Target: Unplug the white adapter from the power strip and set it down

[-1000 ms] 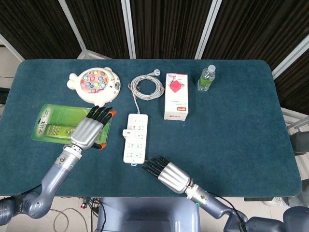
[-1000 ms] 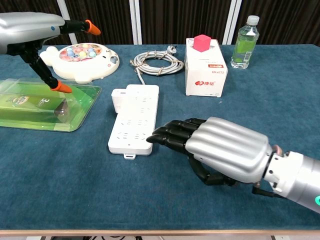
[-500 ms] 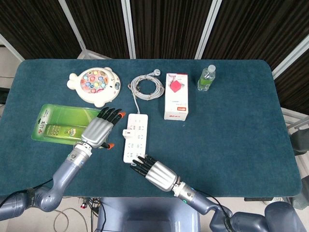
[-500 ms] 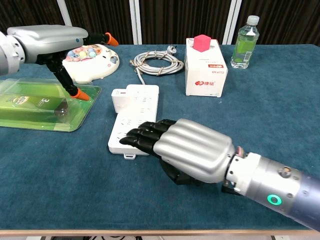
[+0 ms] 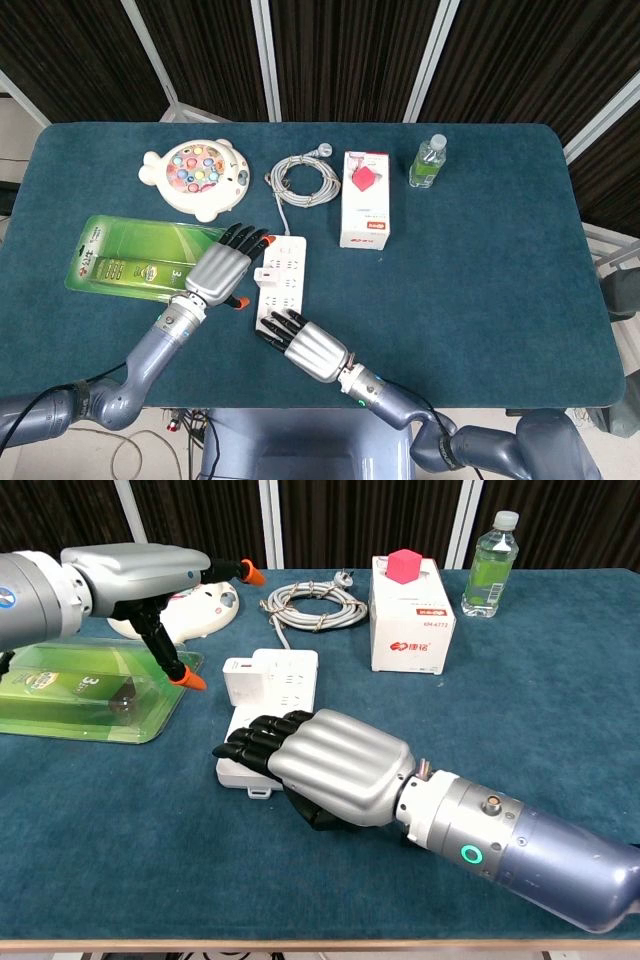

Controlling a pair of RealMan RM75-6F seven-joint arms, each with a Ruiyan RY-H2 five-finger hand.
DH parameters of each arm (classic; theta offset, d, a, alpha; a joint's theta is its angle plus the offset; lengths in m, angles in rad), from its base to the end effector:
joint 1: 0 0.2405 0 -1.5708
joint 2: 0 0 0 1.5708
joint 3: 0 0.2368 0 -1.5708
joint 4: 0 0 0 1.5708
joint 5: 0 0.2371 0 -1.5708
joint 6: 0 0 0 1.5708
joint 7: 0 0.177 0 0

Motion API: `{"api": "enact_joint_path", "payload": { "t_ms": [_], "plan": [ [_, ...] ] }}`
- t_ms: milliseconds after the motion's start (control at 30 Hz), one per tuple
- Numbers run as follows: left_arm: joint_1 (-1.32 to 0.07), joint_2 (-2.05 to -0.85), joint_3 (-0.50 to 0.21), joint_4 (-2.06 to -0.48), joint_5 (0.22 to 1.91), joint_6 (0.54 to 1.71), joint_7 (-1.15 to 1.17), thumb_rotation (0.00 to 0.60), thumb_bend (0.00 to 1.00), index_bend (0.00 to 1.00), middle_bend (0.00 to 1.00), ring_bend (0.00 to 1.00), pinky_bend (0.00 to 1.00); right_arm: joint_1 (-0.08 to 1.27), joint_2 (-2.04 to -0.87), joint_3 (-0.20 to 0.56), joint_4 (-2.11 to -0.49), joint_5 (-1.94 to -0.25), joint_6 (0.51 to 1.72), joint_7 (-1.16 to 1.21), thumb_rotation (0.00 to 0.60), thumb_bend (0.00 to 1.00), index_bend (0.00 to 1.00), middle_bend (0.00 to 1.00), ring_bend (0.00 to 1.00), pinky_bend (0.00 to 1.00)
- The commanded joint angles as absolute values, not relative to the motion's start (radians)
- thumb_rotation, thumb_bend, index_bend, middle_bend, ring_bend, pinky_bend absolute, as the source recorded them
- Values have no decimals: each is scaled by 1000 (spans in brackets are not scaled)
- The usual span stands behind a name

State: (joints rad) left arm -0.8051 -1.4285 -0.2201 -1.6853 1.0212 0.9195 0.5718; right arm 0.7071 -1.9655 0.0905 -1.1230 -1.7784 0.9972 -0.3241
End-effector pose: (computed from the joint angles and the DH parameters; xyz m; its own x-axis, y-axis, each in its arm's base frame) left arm -0.0770 0.3595 -0.0338 0.5585 0.2129 0.8017 0.7749 -0.4788 -0.4126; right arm -0.0480 -0.2689 -0.1715 0.5899 -0.0055 0.8074 -0.4763 -0.8099 0.3425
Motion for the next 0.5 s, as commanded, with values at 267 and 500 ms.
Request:
{"api": "enact_joint_path", "payload": {
  "t_ms": [267,500],
  "plan": [
    [-826,-1441,-205,-1676,1017,921,563,600,9,28,33,0,0,723,-1995,80,-1083,-1746,988,-338,600,1000,75,112,86,189],
    [-831,-1441,-191,-1683,1016,930,560,600,19,32,50,0,0,717,-1989,58,-1094,-1733,997,-335,600,1000,187,150,135,189]
  ]
}}
